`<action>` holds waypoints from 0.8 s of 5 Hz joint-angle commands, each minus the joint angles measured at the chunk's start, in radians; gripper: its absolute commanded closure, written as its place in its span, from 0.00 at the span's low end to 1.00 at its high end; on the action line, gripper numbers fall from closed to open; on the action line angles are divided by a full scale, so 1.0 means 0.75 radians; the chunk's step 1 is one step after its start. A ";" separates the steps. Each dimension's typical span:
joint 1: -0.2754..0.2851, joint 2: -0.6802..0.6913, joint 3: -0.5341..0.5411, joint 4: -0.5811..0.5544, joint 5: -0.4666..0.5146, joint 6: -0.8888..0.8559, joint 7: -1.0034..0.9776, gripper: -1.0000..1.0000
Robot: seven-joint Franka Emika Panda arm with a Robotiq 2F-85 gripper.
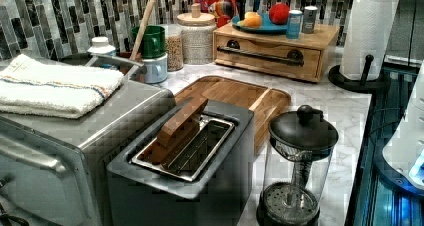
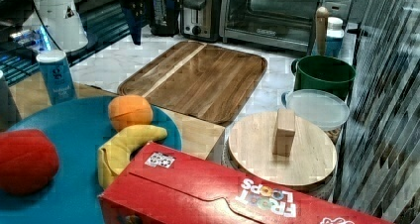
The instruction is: Open the drawer.
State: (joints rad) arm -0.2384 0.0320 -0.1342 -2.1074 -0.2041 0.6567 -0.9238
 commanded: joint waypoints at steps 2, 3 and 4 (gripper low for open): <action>0.000 0.073 0.048 -0.194 -0.018 0.284 -0.115 0.00; -0.026 0.093 0.033 -0.252 -0.043 0.391 -0.143 0.00; -0.047 0.139 0.017 -0.274 -0.052 0.475 -0.177 0.00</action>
State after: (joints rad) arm -0.2598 0.0969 -0.1069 -2.2539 -0.2334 0.9902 -0.9976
